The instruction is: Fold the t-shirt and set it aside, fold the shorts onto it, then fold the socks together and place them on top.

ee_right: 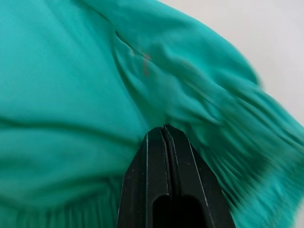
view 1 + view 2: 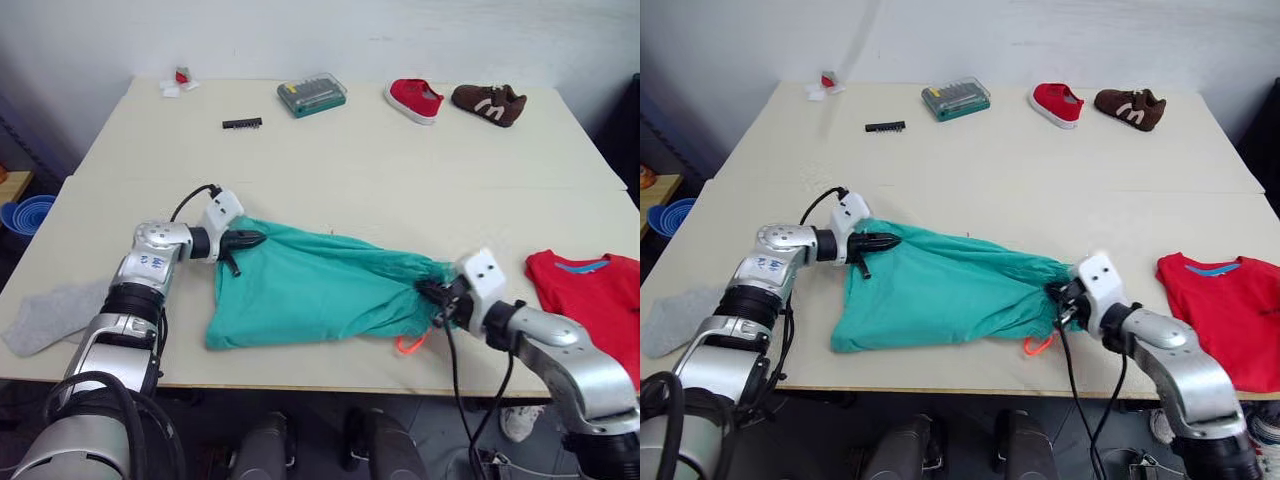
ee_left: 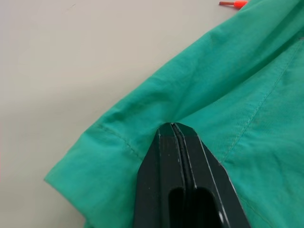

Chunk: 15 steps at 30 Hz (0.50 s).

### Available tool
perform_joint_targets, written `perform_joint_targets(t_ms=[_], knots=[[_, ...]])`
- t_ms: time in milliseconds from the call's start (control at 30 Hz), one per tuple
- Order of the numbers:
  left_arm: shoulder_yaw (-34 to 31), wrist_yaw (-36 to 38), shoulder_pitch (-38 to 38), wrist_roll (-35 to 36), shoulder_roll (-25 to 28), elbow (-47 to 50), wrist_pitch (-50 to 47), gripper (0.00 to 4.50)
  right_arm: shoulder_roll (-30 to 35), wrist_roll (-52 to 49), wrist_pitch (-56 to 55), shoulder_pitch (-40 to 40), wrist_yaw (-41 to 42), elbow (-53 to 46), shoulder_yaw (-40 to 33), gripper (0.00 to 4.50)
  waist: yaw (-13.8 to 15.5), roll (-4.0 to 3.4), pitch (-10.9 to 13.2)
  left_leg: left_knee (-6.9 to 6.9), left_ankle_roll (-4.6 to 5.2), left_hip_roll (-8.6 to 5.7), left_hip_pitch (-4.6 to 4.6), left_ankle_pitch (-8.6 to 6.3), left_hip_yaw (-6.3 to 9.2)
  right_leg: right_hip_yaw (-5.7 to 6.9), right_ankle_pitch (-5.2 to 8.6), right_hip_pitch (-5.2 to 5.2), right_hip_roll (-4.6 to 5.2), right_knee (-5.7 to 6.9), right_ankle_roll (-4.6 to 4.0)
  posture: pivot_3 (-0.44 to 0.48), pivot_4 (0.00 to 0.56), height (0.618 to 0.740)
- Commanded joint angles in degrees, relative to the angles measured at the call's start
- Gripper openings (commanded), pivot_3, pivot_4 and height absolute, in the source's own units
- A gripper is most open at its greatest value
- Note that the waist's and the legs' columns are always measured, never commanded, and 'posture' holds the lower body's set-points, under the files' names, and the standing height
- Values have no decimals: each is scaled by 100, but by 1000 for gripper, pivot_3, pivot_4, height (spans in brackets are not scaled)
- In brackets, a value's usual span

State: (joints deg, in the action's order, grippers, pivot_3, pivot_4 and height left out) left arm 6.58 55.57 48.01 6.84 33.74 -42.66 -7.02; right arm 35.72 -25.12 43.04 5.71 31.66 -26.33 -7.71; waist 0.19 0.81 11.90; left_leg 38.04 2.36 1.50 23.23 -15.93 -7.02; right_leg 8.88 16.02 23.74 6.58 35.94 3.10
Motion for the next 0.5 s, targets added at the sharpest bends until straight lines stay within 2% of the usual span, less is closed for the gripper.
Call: perform_joint_targets(t_ms=[33,133,267,400,500], knots=[[-330,975,-229,945,145,1629,-849,0,-1,-961,358,143,215,-908,-475,32,-24,-1,1,-2,-5,1,1,2,4,1,1,1,0,2,-2,0,150,740],[-291,1449,-509,1552,230,2846,-1837,0,336,-1051,441,30,584,-1163,-161,32,-19,-1,1,-3,-37,3,2,16,9,5,5,-1,-3,-3,-8,0,150,740],[366,1701,-880,1508,208,3996,-2244,0,787,-453,81,-186,914,-957,672,32,-9,-1,0,-2,-26,-4,0,9,8,4,6,-12,-2,-13,-6,0,150,740],[1013,1136,-953,498,-84,3497,-1470,0,783,292,-332,-68,683,-362,1245,32,22,0,0,2,-20,-6,-2,8,6,2,6,-12,-2,-12,-5,0,150,740],[1152,777,-871,79,-326,2857,-1023,0,991,785,-688,-135,660,20,1313,32,47,0,0,2,-9,-5,0,2,3,1,6,-6,-3,-8,-5,0,150,740]])
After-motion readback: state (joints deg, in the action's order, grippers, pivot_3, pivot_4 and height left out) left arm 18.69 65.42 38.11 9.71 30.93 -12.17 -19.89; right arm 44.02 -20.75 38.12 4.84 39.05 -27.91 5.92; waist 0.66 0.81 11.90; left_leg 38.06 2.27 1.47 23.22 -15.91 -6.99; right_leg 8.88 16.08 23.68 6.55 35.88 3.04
